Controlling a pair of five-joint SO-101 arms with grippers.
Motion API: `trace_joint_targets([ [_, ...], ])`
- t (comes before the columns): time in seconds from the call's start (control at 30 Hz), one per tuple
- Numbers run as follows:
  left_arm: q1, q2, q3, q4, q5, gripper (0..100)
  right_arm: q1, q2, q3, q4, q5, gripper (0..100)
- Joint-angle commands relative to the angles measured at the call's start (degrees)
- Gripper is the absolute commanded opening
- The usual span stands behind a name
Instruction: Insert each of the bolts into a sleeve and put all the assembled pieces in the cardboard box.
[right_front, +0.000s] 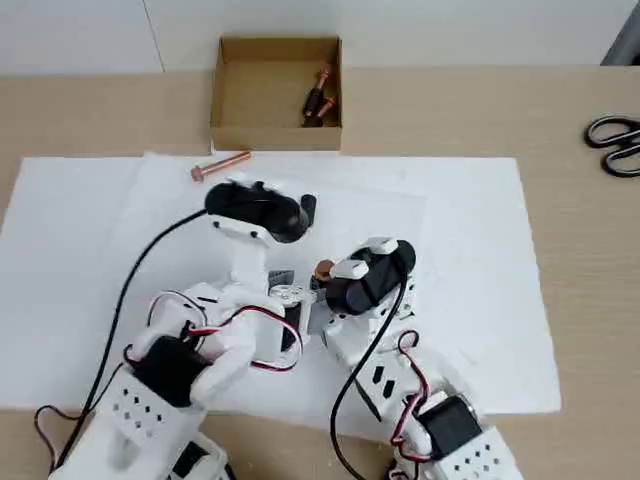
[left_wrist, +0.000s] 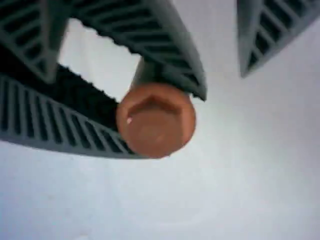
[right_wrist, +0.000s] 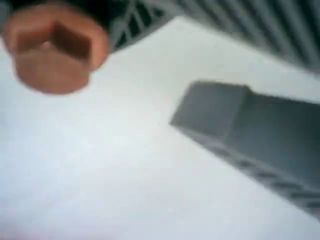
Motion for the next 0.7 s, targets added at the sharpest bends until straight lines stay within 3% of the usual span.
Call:
trace_joint_targets([
  [0.0, 0.2, -0.6, -5.8, 7.4, -0.6, 25, 0.7, -0.9, -1.6, -0.9, -0.1, 0.3],
  [0.1, 0.2, -0.6, -10.6, 15.6, -1.2, 25, 1.4, -0.6, -1.6, -0.7, -0.1, 0.3],
  [0.27, -2.4, -0.6, -19.3, 26.8, -10.2, 25, 5.8, -0.5, -3.9, 3.2, -0.3, 0.3],
  [0.47, -21.7, -3.1, -25.9, 30.2, -19.3, 25, 10.4, 5.4, -16.4, 10.6, 0.0, 0.3],
  [0.57, -30.7, -5.0, -25.5, 28.7, -25.2, 25, 13.2, 16.2, -26.5, 11.6, 1.2, 0.3],
  [0.67, -38.8, -6.9, -25.5, 27.3, -26.7, 25, 14.4, 30.3, -38.4, 11.1, 3.3, 0.3],
])
